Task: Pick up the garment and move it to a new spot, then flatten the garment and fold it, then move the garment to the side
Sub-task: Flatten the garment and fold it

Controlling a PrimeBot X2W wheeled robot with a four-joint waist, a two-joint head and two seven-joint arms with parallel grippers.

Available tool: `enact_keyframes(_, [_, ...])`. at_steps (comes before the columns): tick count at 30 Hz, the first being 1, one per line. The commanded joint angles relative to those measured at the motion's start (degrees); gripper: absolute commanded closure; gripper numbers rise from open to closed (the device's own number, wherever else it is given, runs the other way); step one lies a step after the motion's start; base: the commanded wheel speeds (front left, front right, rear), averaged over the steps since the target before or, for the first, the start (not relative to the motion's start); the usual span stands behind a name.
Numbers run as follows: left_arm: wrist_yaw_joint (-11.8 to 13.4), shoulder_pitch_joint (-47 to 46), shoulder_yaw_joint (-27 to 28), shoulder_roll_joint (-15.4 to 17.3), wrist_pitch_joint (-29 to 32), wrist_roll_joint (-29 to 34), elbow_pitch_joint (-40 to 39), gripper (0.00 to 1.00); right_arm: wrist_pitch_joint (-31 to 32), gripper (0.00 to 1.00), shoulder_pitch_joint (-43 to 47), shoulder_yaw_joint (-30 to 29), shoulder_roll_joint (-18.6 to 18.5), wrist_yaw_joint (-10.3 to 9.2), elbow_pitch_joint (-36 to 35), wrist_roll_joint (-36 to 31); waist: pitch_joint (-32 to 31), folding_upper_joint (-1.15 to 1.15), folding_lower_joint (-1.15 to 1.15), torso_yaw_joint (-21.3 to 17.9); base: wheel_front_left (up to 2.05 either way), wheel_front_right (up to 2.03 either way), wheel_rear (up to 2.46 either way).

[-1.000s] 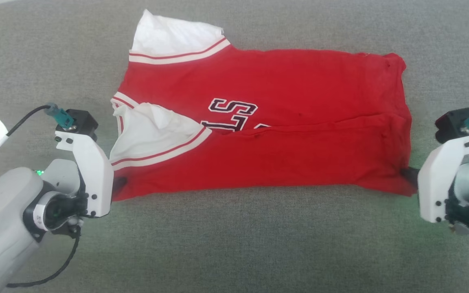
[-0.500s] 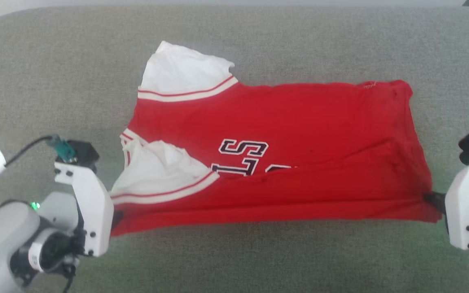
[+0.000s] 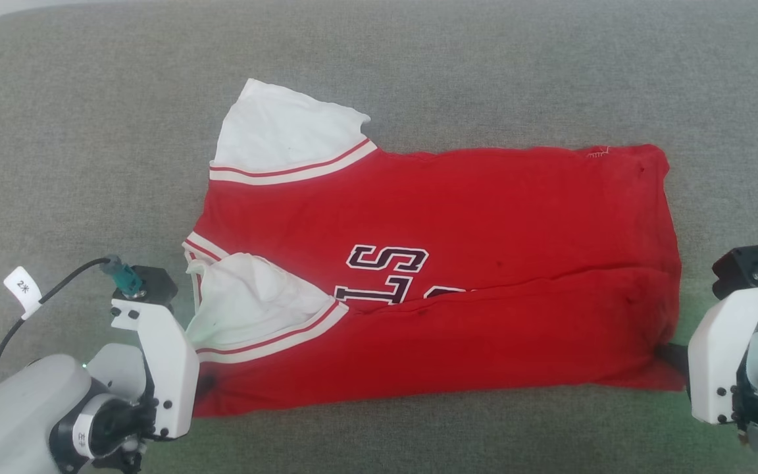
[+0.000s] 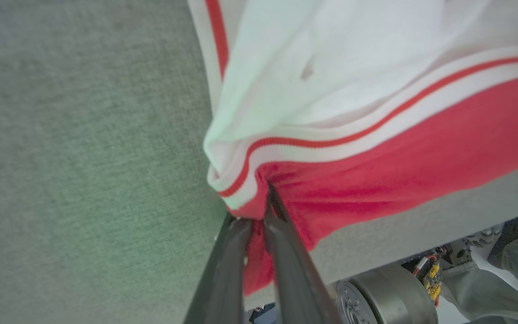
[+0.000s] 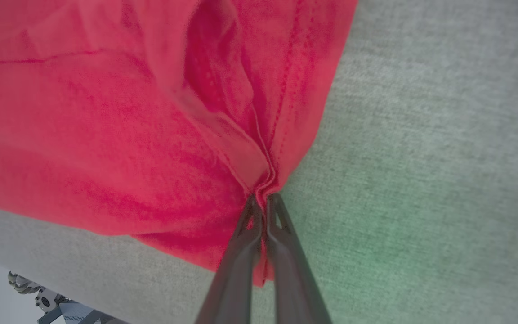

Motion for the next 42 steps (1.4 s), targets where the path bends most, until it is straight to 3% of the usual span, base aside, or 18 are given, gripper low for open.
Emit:
enact_keyframes(1, [-0.53, -0.41, -0.13, -1.31, -0.89, 0.75, 2.36, 0.04, -1.1, 0.22, -0.81, 0.28, 0.91, -0.04, 1.68, -0.8, 0.02, 0.0, 0.0, -0.08, 0.0, 0.0, 0.0])
enact_keyframes(2, [-0.87, -0.73, -0.14, -1.85, -1.01, 0.71, 3.35, 0.0, -1.5, 0.06, -1.25, 0.27, 1.1, -0.05, 2.42, -1.11, -0.02, 0.0, 0.0, -0.13, 0.0, 0.0, 0.0])
enact_keyframes(3, [-1.26, -1.03, -0.31, -2.12, -0.86, 0.97, 4.07, 0.0, -1.77, 0.0, -1.46, 0.49, 1.21, -0.05, 3.03, -1.27, -0.09, 0.0, 0.0, -0.16, 0.0, 0.0, 0.0])
enact_keyframes(9, [-1.05, -2.74, 0.83, -0.72, -0.04, 0.88, 4.62, 0.0, -3.48, 0.0, -2.02, 0.51, 1.06, -0.07, 3.91, -1.02, -0.97, 0.0, 0.0, -0.55, 0.0, 0.0, 0.0])
enact_keyframes(15, [0.99, -5.66, 2.1, 4.16, 1.95, 2.38, -1.16, 0.0, -6.4, 0.0, -1.96, -0.41, 0.83, -0.02, -0.21, -0.5, -2.06, 0.0, 0.0, -1.61, 0.0, 0.0, 0.0])
enact_keyframes(21, [2.34, -10.13, 3.56, 8.79, 4.35, 5.29, -5.03, 0.0, -15.53, 0.0, -3.59, 0.44, 0.86, -0.02, -4.08, -0.75, -2.6, 0.0, 0.0, -4.39, 0.0, 0.0, 0.0])
enact_keyframes(24, [2.13, -12.0, 4.17, 8.94, 5.09, 5.31, -4.82, 0.0, -20.24, 0.0, -4.43, 1.09, 0.83, -0.02, -4.71, -1.45, -2.58, 0.0, 0.0, -5.75, 0.0, 0.0, 0.0])
enact_keyframes(29, [-0.23, -16.92, 4.31, 7.87, 6.08, 8.4, -0.86, 0.0, -33.75, 0.0, -7.03, 3.44, 1.67, -0.02, -4.5, -4.25, -1.7, 0.0, 0.0, -9.87, 0.0, 0.0, 0.0])
enact_keyframes(35, [-6.19, -23.45, 4.93, 5.14, 3.69, 11.47, 8.69, 0.0, -47.39, 0.0, -9.52, 5.37, 4.22, -0.02, -1.43, -7.26, 0.4, 0.0, 0.0, -15.21, 0.0, 0.0, 0.0])
enact_keyframes(42, [-10.46, -29.13, 5.06, 2.5, 3.91, 12.59, 21.39, 0.0, -52.12, 0.0, -11.19, 8.96, 6.02, -0.02, 3.43, -7.05, 3.29, 0.0, 0.0, -19.86, 0.0, 0.0, 0.0])
